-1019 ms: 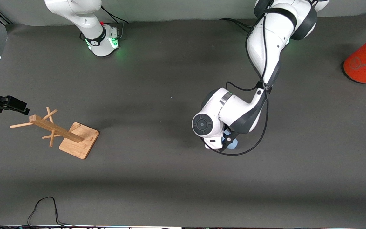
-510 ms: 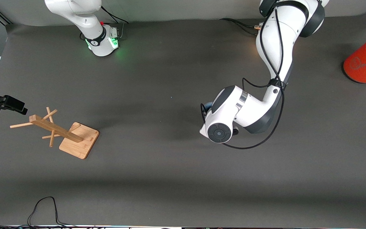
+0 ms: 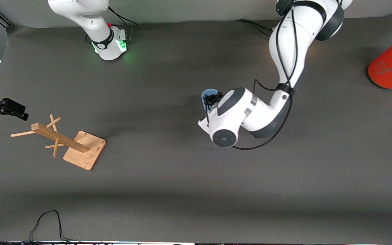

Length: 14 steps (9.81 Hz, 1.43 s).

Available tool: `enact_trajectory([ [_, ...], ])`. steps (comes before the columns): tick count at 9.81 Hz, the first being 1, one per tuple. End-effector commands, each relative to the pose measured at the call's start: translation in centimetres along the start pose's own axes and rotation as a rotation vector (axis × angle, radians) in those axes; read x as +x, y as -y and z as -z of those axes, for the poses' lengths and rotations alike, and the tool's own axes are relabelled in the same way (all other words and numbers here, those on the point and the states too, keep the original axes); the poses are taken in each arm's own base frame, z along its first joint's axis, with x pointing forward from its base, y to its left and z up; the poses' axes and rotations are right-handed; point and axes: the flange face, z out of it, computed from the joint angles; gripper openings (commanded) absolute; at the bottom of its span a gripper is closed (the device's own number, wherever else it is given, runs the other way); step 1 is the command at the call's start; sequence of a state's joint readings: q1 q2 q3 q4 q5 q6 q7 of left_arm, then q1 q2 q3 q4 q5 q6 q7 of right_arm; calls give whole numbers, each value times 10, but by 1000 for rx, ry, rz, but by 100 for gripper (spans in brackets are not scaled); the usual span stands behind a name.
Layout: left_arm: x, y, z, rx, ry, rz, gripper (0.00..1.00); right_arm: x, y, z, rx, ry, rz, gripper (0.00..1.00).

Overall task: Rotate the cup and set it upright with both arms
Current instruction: 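Rotate the cup opening-up with the left gripper and set it down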

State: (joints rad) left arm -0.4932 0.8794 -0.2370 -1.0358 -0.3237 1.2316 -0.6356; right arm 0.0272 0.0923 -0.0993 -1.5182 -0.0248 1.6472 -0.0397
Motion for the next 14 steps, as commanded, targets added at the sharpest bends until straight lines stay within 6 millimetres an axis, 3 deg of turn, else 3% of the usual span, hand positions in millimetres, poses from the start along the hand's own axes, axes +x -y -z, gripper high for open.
enact_trajectory([
  [1, 2, -29, -43, 34, 19, -26, 0, -2, 0, 8, -3, -18, 31, 100],
  [3, 13, -42, -79, 67, 43, -19, 0, -2, -1, 6, -1, -12, 34, 100],
  [4, 19, -40, -86, 75, 54, -15, 0, -3, 0, 5, 0, 4, 35, 100],
  [6, 21, -35, -79, 73, 41, -9, 61, -3, 1, 3, 0, 11, 37, 100],
  [7, 21, -35, -79, 85, 28, -5, 75, -3, 1, 3, 1, 11, 37, 100],
  [9, 19, -34, -74, 87, 17, -2, 85, -3, 1, 2, 1, 12, 35, 100],
  [10, 14, -33, -66, 85, 8, 13, 86, -3, 2, 1, 2, 14, 37, 100],
  [11, 8, -32, -52, 79, -18, 51, 100, -3, 2, 2, 2, 12, 37, 100],
  [13, -15, -15, 7, 73, -173, 147, 100, -3, 2, 4, 2, 9, 37, 100],
  [14, -19, 17, 50, 35, -245, 185, 100, -3, 1, 3, 1, 9, 35, 100],
])
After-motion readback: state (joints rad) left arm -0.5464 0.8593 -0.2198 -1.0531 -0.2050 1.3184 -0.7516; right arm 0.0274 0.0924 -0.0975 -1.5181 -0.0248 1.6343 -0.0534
